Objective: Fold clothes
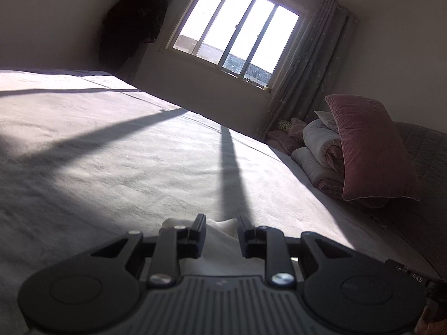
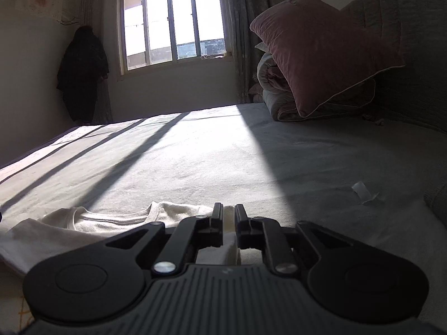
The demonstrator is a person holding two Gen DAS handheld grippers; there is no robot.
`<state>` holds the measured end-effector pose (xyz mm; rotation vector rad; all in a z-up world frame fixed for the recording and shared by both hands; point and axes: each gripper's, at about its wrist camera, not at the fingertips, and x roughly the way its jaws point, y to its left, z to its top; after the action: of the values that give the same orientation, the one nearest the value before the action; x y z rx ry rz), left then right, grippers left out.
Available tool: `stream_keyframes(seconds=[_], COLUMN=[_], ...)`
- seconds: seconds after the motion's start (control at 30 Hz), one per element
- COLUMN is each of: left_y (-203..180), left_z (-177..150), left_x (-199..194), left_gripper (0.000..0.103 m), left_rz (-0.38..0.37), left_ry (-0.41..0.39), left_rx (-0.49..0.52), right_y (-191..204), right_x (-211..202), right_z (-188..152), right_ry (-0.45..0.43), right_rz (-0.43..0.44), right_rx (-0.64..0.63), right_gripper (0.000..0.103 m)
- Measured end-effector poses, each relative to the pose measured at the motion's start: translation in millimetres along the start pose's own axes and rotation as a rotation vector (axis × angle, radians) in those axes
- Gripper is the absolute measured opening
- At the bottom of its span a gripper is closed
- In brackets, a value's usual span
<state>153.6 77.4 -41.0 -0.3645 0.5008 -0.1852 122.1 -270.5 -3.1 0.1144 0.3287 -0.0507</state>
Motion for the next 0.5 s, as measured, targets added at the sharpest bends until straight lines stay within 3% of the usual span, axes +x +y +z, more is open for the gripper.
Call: stream_keyframes(seconds=[0.17, 0.2, 0.33, 0.5], left_y=[-5.7, -7.3, -8.5, -2.5], left_z=[-1.1, -4.7, -11.7, -11.4], left_x=[0.4, 6.7, 11.6, 5.5], left_gripper=[0.016, 0.015, 0.014, 0.014], left_rz=[-0.111, -0.106, -0.1, -0.123], left_ry=[0.033, 0.093, 0.178, 0.164], left_rx=[0.035, 0.06, 0.122, 0.096], right_y=[44.4, 52.8, 60.3, 43.7], right_x=[-0.3, 2.4, 25.7, 28.8], right_z=[-9.8, -13.7, -26.9, -24.6], right_ry=[0.015, 0.035, 0.2, 0.218], right_rz=[0.122, 0.126, 0.028, -0.014], right_rx=[-0.205, -0.26, -0.36, -0.309], right_gripper=[0.014, 0.014, 0.014, 0.018])
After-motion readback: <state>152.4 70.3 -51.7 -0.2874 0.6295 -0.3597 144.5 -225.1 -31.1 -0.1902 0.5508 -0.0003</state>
